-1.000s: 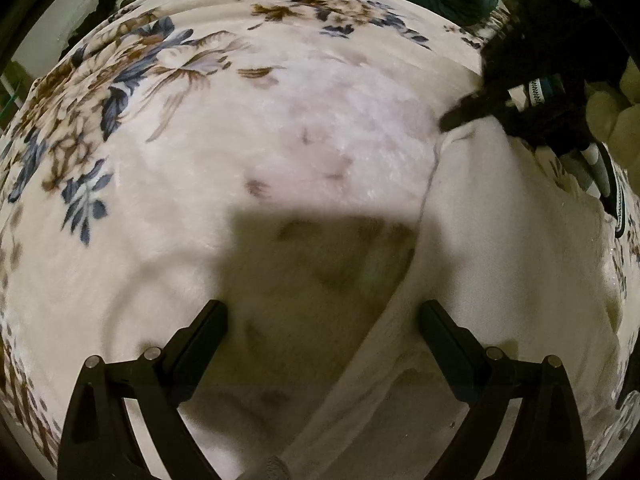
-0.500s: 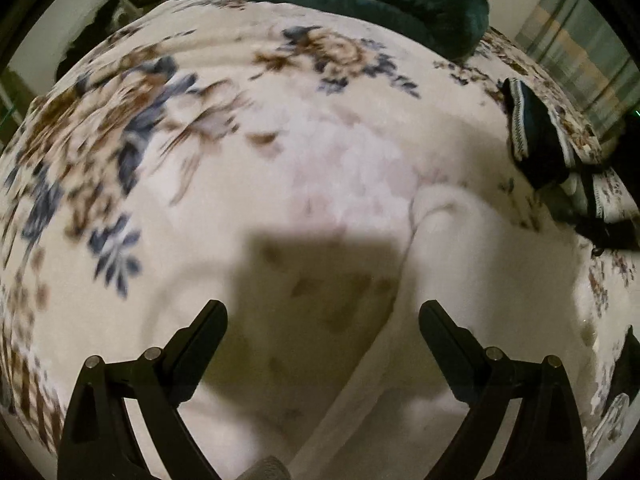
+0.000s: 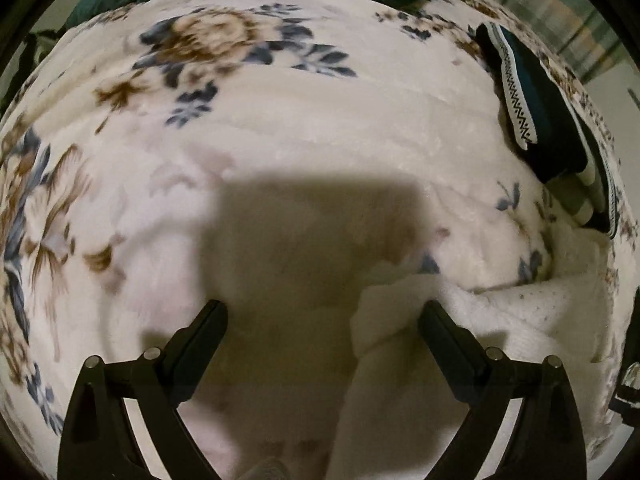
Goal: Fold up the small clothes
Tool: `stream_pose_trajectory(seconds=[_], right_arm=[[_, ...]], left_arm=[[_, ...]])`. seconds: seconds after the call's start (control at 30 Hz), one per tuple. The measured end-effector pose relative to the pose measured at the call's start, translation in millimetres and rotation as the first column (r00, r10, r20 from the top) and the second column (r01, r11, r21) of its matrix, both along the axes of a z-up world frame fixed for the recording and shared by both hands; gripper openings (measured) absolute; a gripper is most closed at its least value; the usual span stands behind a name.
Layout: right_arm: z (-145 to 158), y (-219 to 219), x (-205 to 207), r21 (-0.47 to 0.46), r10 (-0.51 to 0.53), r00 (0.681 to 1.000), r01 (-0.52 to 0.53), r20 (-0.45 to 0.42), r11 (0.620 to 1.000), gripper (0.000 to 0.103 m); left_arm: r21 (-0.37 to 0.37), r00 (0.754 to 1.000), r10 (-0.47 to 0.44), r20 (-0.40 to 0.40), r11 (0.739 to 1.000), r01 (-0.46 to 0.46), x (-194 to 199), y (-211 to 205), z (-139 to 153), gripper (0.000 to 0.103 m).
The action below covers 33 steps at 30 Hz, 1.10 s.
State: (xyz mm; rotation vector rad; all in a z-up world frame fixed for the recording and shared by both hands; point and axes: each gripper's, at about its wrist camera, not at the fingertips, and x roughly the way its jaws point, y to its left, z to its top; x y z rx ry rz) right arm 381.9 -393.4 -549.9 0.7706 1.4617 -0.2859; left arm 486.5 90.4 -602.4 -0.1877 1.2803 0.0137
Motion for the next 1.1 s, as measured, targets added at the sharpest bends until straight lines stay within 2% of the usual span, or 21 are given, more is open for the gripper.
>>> stream_pose_trajectory(seconds=[0.1,0.2,0.23,0.27,0.4,0.47,0.5,0.57,0.6,0.63,0.73,0.87,0.93,1.0,1.1], right_arm=[[-18,-14,-21,-0.015,-0.045,0.999,0.045,-0.016,0.999,0.049],[-34,-9,-27,-0.011,-0.035,0.998,0.034,-0.050,0.999,0.048],[-36,-5,-28,-0.028,-0.020,0.999,0.018,-0.050,0.999,0.029],[-32,-2,-29,-0.083,-0.012,1.000,0.010,-0.028,0.997,0.007],[-10,-5,-34,-0.243,-0.013,1.000,0.014,0.008,0.970,0.007],[-20,-8,-35,-0.173,-0.008,1.000,0.003,-0.029,0.985,0.008],[-23,-6,-34,-0.135,0.007,0.999,-0.014,-0.050,0.991,0.012],[-19,-6,-34,-0.117,0.053,0.996,-0.061,-0.071,0.991,0.032],[-13,-5,-35,-0.107,0.068,0.996,-0.074,-0.059,0.992,0.051],[-5,-6,-38,-0.093,0.075,0.996,-0.078,-0.041,0.993,0.064],[14,-14,-52,-0.046,0.084,0.996,-0.085,-0.020,0.995,0.065],[40,-30,-78,0.001,0.137,0.991,-0.137,-0.003,0.991,0.066],[52,-41,-94,0.020,0.178,0.984,-0.178,0.008,0.984,0.071],[60,-52,-110,0.051,0.225,0.974,-0.226,0.019,0.973,0.072],[65,-80,-135,0.086,0.293,0.956,-0.291,-0.002,0.953,0.072]], left_arm=[[0.023,1.000,-0.018,0.004,1.000,0.018,-2,-4,1,0.099],[0.027,1.000,-0.022,0.005,0.999,0.022,-1,-3,0,0.099],[0.029,1.000,-0.023,0.004,0.999,0.023,-1,-3,0,0.099],[0.031,1.000,-0.026,0.004,0.999,0.025,-1,-4,1,0.099],[0.069,0.998,-0.051,0.030,0.996,0.049,-1,-8,11,0.099],[0.089,0.997,-0.057,0.057,0.995,0.051,-4,-7,25,0.099],[0.109,0.995,-0.058,0.082,0.993,0.049,-11,-7,36,0.099],[0.117,0.990,-0.062,0.124,0.992,0.047,-24,-7,56,0.099],[0.129,0.986,-0.068,0.151,0.990,0.048,-34,-8,69,0.099],[0.157,0.981,-0.078,0.177,0.986,0.050,-48,-13,85,0.099],[0.181,0.972,-0.100,0.213,0.982,0.061,-87,-27,115,0.099],[0.175,0.970,-0.141,0.197,0.979,0.107,-135,-68,132,0.099],[0.175,0.970,-0.180,0.161,0.973,0.151,-175,-106,134,0.099],[0.185,0.970,-0.223,0.100,0.962,0.202,-218,-152,130,0.099],[0.140,0.962,-0.271,-0.003,0.953,0.269,-272,-216,111,0.099]])
